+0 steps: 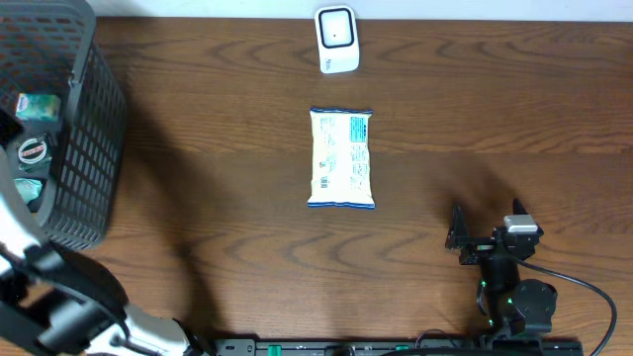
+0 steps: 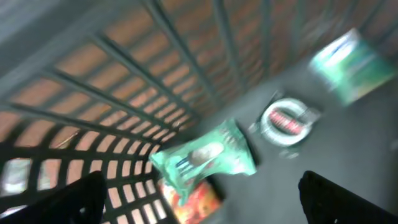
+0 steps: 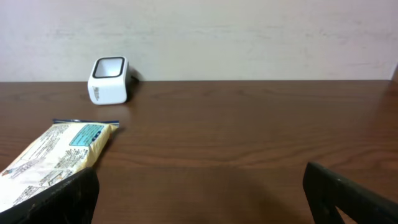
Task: Scan the item barcode
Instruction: 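Reach the left gripper into the basket and grasp the green tissue pack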
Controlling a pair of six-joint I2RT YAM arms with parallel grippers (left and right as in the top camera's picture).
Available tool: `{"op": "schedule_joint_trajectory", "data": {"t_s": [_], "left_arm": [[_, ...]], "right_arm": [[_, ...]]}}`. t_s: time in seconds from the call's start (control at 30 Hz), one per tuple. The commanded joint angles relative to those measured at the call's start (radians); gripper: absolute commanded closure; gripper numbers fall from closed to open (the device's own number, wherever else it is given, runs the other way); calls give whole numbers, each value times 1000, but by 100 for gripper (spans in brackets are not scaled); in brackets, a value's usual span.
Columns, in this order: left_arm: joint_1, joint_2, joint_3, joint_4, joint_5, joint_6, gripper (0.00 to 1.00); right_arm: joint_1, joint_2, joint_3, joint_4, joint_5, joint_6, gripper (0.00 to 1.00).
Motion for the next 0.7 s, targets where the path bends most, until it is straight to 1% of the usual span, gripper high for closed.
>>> {"op": "schedule_joint_trajectory", "data": {"t_s": [0.0,0.2,0.27,0.4,0.53,0.57,0.6,0.67], "left_arm": [[1,35,-16,-7,-27,117,3],[1,109,-79,1,-27,341,3],[2,125,-114,21,-27,444,3],[3,134,-173,57,-28,557,3],[24,134,-195,99,-28,597,4],[35,134,-195,116,-28,597,8],[48,134,-195,132,-26,598,20],[62,134,-195,132,14,647,29]], "right_arm": [[-8,-3,-2,-3,4,-1,1],[-8,-3,-2,-3,4,-1,1],[-8,-3,-2,-3,4,-1,1],[-8,-3,-2,-3,4,-1,1],[-8,-3,-2,-3,4,-1,1],[-8,-3,-2,-3,4,-1,1],[-8,-3,-2,-2,4,-1,1],[-8,-3,-2,-3,4,-1,1]]}}
